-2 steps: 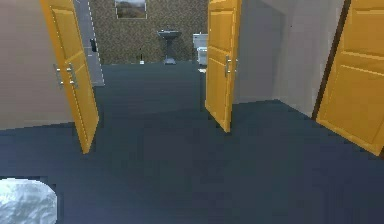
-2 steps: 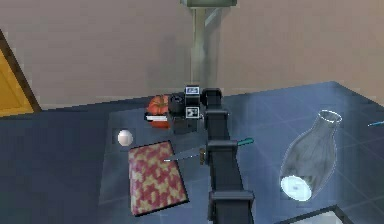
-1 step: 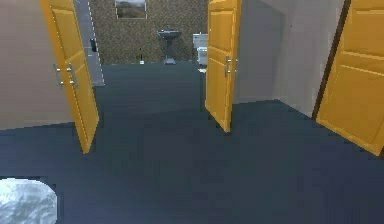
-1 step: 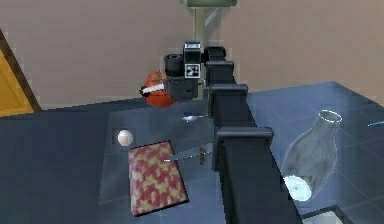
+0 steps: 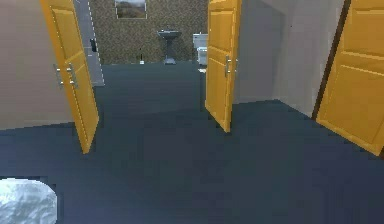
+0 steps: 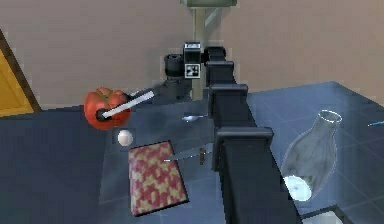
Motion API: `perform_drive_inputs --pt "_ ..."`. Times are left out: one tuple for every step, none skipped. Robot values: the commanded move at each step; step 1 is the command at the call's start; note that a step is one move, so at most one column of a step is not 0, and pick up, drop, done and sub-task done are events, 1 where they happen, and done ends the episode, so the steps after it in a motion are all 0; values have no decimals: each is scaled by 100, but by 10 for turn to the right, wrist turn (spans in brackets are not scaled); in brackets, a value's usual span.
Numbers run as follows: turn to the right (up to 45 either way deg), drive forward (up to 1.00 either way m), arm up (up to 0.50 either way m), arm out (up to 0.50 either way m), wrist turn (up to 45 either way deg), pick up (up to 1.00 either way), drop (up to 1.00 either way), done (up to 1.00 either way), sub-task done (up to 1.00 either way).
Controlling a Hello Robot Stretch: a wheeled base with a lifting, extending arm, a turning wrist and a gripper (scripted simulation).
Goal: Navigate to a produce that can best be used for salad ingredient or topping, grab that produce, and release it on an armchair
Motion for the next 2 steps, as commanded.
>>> perform_drive_inputs --pt "0 0 0 0 -450 0 0 0 0" --pt "0 0 0 0 -180 0 0 0 0"
